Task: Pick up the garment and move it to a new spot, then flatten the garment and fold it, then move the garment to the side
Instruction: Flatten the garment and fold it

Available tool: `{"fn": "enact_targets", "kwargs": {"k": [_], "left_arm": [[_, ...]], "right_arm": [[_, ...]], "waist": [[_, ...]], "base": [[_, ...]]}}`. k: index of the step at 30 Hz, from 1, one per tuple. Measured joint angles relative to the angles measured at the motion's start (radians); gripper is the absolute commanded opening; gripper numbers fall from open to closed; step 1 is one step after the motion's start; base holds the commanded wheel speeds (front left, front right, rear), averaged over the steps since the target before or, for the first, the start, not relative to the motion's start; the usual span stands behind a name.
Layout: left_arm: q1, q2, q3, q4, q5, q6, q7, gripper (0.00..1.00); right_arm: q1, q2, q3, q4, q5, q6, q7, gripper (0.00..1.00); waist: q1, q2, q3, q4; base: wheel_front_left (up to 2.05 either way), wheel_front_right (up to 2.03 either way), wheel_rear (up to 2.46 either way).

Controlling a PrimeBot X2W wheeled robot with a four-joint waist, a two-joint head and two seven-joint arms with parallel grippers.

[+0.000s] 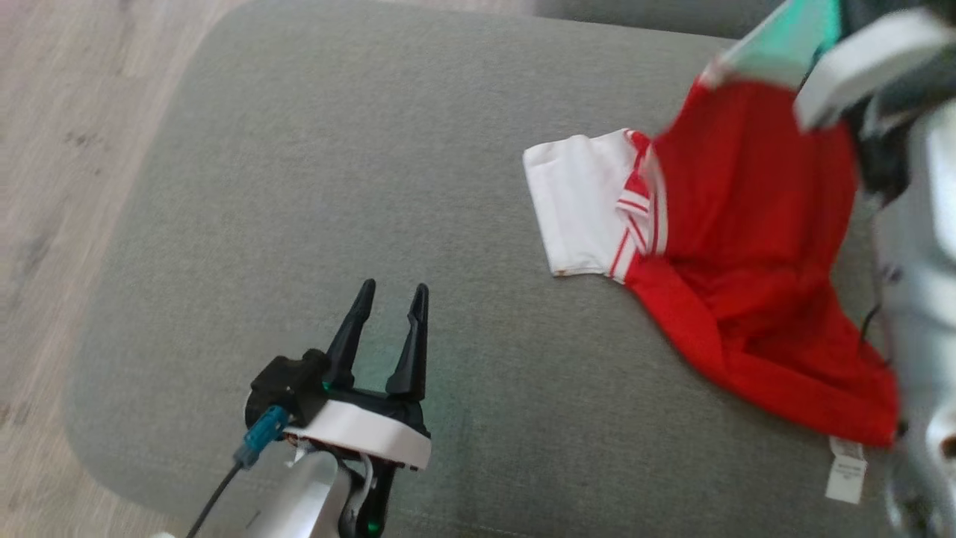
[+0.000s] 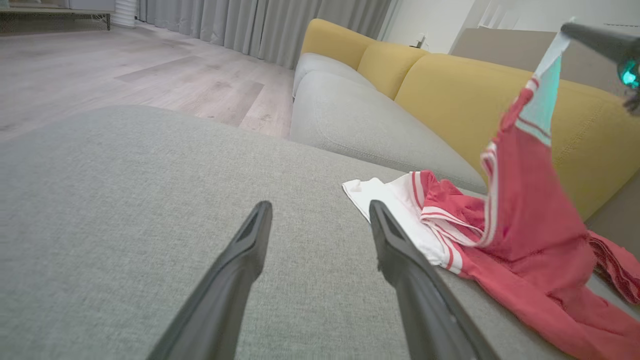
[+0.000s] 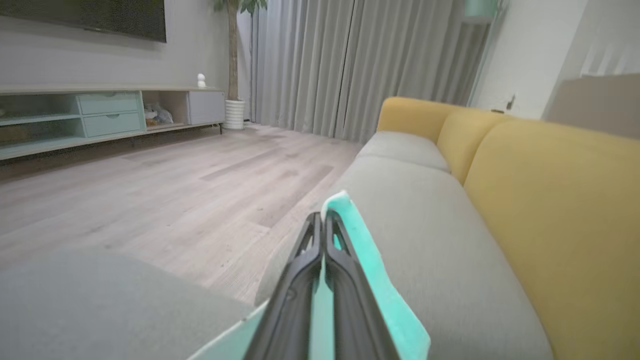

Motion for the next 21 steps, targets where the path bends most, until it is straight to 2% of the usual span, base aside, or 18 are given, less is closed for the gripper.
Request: {"fn": "enact_targets", "kwargs": {"k": [5,10,21], "left_arm": [[-0.002,0.0,-0.01,-0.007,-0.013,0.002,0.0,1.0],[-0.012,0.0,-0.03,-0.013,-0.022,0.005,0.0,1.0],[-0.045,-0.001,-0.05,-0.016,-0.044,0.009,0.0,1.0]], "right_arm": [[-0.147,-0.066,-0.007,0.093,-0.018,0.0,0.006,0.0],[-0.277,-0.119,-0.058,0.251,-0.109,0.0,-0.028,0.0],[-0.408,-0.114,-0.174,0.455,-0.294,0.0,-0.131,0.0]], "waist": [[0.0001,0.0,0.025,0.047],[0.0,0.0,0.051,0.096],[0.0002,0.0,0.086,0.156]], "base": [[0.0,0.0,0.0],[0.0,0.0,0.0],[0.0,0.0,0.0]]}}
